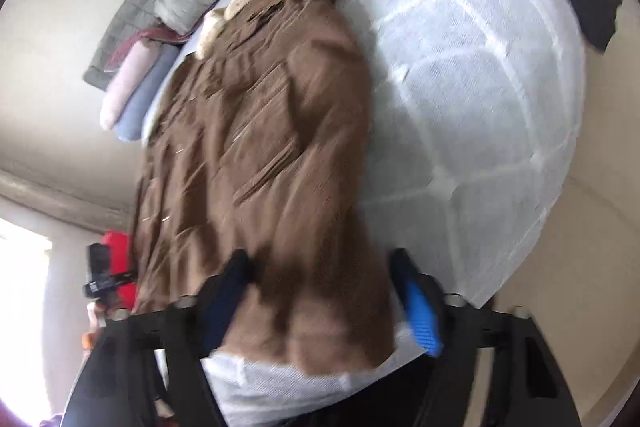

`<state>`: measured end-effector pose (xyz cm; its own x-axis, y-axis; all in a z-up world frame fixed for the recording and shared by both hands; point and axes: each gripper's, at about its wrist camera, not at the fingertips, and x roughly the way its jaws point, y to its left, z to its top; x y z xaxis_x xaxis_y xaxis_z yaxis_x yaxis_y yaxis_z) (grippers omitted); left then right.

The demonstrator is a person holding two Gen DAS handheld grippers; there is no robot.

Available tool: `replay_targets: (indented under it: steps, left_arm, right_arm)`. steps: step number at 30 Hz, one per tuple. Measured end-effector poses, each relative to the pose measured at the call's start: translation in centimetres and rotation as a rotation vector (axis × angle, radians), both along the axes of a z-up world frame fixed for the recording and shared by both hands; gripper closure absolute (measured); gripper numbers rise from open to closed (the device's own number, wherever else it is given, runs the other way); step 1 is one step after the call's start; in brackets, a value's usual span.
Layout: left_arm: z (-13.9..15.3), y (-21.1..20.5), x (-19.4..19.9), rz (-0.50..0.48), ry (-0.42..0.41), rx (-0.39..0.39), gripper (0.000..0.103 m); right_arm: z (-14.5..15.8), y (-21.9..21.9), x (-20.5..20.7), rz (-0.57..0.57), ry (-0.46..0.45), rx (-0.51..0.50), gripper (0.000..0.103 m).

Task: Fold large clothes

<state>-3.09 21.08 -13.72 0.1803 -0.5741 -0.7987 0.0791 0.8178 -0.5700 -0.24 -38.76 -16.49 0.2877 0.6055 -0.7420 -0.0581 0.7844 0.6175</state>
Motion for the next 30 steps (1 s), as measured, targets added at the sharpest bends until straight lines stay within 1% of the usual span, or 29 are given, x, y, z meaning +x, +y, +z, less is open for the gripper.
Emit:
replay_targets:
  steps: [1, 2, 3, 4, 6, 7, 8, 9, 11, 12, 13, 14, 15, 16, 17, 18, 19, 21, 22, 23, 24, 25, 26, 28, 29, 30]
  left_arm:
    - [0.7, -0.8, -0.5, -0.030, -0.004, 0.007, 0.061]
    - [1.7, -1.2, -0.9, -0.040, -0.006, 0.004, 0.068]
    - [3.0, -1.4, -1.3, -0.033, -0.024, -0.004, 0.078]
    - [4.6, -1.2, -1.6, -0.020, -0.057, -0.027, 0.081]
    - [8.0, -0.1, -2.1, 0.030, -0.139, -0.118, 0.082]
    - [9.2, 0.3, -2.3, 0.044, -0.166, -0.145, 0.082]
    - [9.8, 0.5, -2.5, 0.045, -0.176, -0.133, 0.082]
    - [9.7, 0.5, -2.5, 0.038, -0.169, -0.084, 0.082]
    - [7.5, -0.2, -2.8, 0.018, -0.095, 0.057, 0.081]
    - [5.6, -0.5, -3.0, 0.002, -0.045, 0.135, 0.079]
    - [4.0, -0.9, -3.2, -0.011, -0.006, 0.191, 0.076]
    - [2.9, -1.0, -3.4, -0.017, 0.018, 0.212, 0.074]
    - [2.5, -1.0, -3.6, -0.020, 0.026, 0.218, 0.069]
    - [2.7, -0.9, -3.9, -0.020, 0.016, 0.221, 0.064]
    - [3.2, -0.9, -4.2, -0.018, -0.004, 0.224, 0.061]
    - [4.0, -0.6, -4.6, -0.020, -0.030, 0.223, 0.055]
    - [4.8, -0.4, -4.8, -0.021, -0.051, 0.234, 0.046]
    - [6.6, 0.6, -4.7, 0.002, -0.097, 0.285, 0.036]
    - [7.6, 1.0, -4.3, 0.023, -0.126, 0.316, 0.034]
    - [8.5, 1.3, -3.9, 0.041, -0.153, 0.342, 0.033]
    - [9.4, 1.3, -3.1, 0.055, -0.183, 0.356, 0.032]
    - [10.4, 1.1, -2.3, 0.065, -0.214, 0.360, 0.029]
    - [11.1, 0.8, -1.1, 0.072, -0.248, 0.361, 0.028]
    - [12.6, -0.6, 1.1, 0.078, -0.317, 0.365, 0.026]
    - [12.8, -1.0, 2.4, 0.080, -0.344, 0.364, 0.026]
    - [13.3, -2.0, 3.6, 0.082, -0.369, 0.362, 0.025]
  right_arm:
    - [0.2, 0.4, -0.7, 0.030, 0.001, 0.048, 0.072]
    - [0.7, 0.6, -1.3, 0.044, -0.009, 0.080, 0.078]
    - [1.5, 0.9, -1.8, 0.053, -0.026, 0.084, 0.085]
    - [2.3, 1.0, -2.1, 0.059, -0.044, 0.077, 0.087]
    - [6.0, 1.1, -3.0, 0.068, -0.146, 0.102, 0.090]
    - [7.3, 0.8, -3.4, 0.064, -0.176, 0.106, 0.090]
    - [8.1, 0.8, -3.6, 0.064, -0.191, 0.097, 0.090]
    - [8.6, 0.9, -3.9, 0.073, -0.199, 0.071, 0.090]
    - [7.4, 1.3, -4.1, 0.092, -0.135, -0.021, 0.090]
    - [5.7, 1.5, -4.0, 0.100, -0.071, -0.084, 0.090]
    - [3.8, 1.4, -3.9, 0.103, -0.008, -0.158, 0.090]
    - [2.1, 1.5, -3.9, 0.105, 0.045, -0.204, 0.089]
    - [0.8, 1.4, -3.9, 0.109, 0.086, -0.217, 0.089]
    - [-0.1, 1.2, -4.0, 0.116, 0.128, -0.238, 0.089]
    - [-0.4, 0.9, -4.4, 0.118, 0.155, -0.289, 0.089]
    - [-0.3, 0.7, -4.7, 0.115, 0.168, -0.347, 0.087]
    - [0.2, 0.3, -5.0, 0.108, 0.167, -0.398, 0.086]
    - [2.4, -0.6, -5.1, 0.080, 0.117, -0.435, 0.084]
    - [3.8, -1.1, -5.3, 0.057, 0.080, -0.443, 0.082]
    - [5.6, -1.5, -5.0, 0.023, 0.024, -0.447, 0.074]
    - [6.9, -1.7, -4.6, -0.004, -0.021, -0.447, 0.058]
    - [8.7, -1.7, -3.7, -0.044, -0.093, -0.451, 0.050]
    - [9.8, -1.4, -2.9, -0.070, -0.154, -0.458, 0.041]
    - [11.2, -0.2, -0.4, -0.096, -0.243, -0.473, 0.039]
    - [11.4, 0.2, 0.8, -0.098, -0.262, -0.475, 0.039]
    - [11.6, 1.5, 2.8, -0.096, -0.287, -0.470, 0.039]
